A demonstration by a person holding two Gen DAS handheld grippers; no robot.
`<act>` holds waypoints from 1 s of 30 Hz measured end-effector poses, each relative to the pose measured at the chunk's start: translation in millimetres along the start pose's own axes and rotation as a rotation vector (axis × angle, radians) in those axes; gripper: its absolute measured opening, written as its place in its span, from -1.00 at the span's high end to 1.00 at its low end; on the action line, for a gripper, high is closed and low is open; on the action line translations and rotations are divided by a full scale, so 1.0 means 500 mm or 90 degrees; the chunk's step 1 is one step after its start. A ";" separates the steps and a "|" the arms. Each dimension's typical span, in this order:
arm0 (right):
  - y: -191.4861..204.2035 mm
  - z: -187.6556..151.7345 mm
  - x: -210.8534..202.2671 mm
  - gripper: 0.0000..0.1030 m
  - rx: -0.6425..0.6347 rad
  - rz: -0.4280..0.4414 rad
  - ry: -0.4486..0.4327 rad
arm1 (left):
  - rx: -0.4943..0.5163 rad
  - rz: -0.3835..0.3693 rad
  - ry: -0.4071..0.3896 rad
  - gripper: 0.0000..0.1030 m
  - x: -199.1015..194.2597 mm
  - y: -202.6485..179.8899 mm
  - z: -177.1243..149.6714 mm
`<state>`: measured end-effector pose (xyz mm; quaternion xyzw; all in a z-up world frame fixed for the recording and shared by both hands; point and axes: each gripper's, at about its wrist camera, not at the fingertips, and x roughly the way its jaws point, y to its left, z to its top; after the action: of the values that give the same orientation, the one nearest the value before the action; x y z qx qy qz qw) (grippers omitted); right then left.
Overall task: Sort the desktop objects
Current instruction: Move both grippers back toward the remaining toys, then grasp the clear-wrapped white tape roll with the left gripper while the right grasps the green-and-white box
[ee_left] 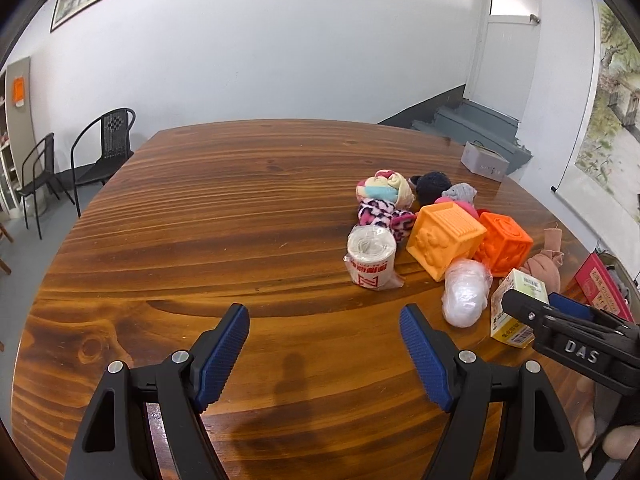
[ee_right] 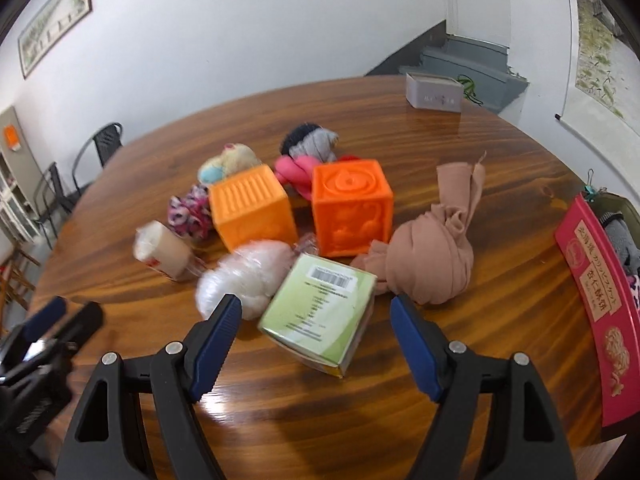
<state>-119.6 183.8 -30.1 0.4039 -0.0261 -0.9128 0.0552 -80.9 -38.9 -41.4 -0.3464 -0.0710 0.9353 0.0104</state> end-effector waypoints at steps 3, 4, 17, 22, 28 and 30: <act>-0.009 -0.009 0.012 -0.14 -0.001 -0.008 0.005 | 0.006 -0.006 0.017 -0.54 0.001 0.005 -0.010; -0.010 -0.012 0.016 -0.14 -0.005 -0.012 0.006 | 0.008 -0.011 0.019 -0.54 -0.003 0.004 -0.009; -0.047 -0.020 -0.037 -0.05 0.037 0.042 -0.078 | 0.021 -0.069 0.019 -0.54 -0.026 -0.019 -0.007; -0.044 -0.017 -0.077 -0.05 0.032 0.043 -0.143 | 0.015 -0.086 0.014 -0.54 -0.008 -0.027 0.015; -0.039 -0.012 -0.077 -0.05 0.026 0.036 -0.154 | -0.010 -0.079 0.033 -0.53 0.056 -0.032 0.069; -0.038 -0.011 -0.071 -0.05 0.027 0.047 -0.141 | -0.018 -0.076 0.039 -0.53 0.080 -0.035 0.078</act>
<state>-93.2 207.1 -9.3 0.3002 -0.0663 -0.9485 0.0768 -137.2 -23.6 -35.6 -0.3700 -0.1044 0.9210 0.0635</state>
